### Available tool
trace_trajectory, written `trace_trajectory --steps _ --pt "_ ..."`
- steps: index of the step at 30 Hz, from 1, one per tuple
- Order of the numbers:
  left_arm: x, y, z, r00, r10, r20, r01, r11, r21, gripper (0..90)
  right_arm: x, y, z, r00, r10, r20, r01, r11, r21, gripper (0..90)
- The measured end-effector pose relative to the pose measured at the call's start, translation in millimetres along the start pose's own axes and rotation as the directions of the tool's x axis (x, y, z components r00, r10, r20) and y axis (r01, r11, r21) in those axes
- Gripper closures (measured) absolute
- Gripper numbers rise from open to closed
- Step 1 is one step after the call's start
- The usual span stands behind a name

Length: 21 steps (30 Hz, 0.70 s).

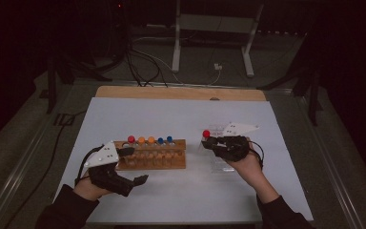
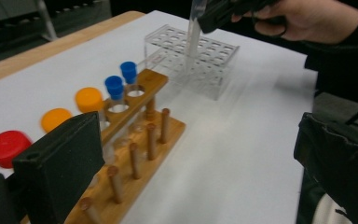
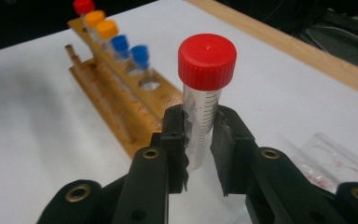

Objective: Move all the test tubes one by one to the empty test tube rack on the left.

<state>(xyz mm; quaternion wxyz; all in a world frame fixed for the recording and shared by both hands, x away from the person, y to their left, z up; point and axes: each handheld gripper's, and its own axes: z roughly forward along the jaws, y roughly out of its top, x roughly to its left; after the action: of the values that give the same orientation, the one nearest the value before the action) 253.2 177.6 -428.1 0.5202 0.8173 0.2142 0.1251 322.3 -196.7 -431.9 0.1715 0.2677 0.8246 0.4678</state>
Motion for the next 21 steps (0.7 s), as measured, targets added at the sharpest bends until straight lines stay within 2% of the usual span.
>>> trace_trajectory --steps 4,10,11,14,21 --pt "-1.7 1.7 5.2 1.0 -0.001 0.007 0.001 1.0 0.003 2.1 6.9 -5.7 2.7 0.9998 -0.006 -0.019 0.006 1.0 0.009 74.8" --pt "-4.9 6.1 13.9 0.9985 -0.004 0.054 0.004 0.9999 0.01 2.3 18.8 -9.8 2.4 0.9987 -0.015 -0.049 0.016 1.0 0.013 74.8" --pt "-5.7 6.8 16.9 0.9972 -0.003 0.075 0.002 0.9999 0.016 2.3 20.6 -10.8 2.7 0.9982 -0.018 -0.058 0.019 1.0 0.013 74.8" --pt "-8.5 9.0 25.3 0.9958 0.008 0.091 -0.01 0.9997 0.024 2.9 25.3 -14.1 3.7 0.9973 -0.025 -0.069 0.027 0.999 0.022 74.7" --pt "-15.5 18.3 39.5 0.993 0.04 0.111 -0.042 0.9989 0.02 3.6 34.3 -19.6 3.2 0.9945 -0.031 -0.099 0.034 0.999 0.03 74.8"
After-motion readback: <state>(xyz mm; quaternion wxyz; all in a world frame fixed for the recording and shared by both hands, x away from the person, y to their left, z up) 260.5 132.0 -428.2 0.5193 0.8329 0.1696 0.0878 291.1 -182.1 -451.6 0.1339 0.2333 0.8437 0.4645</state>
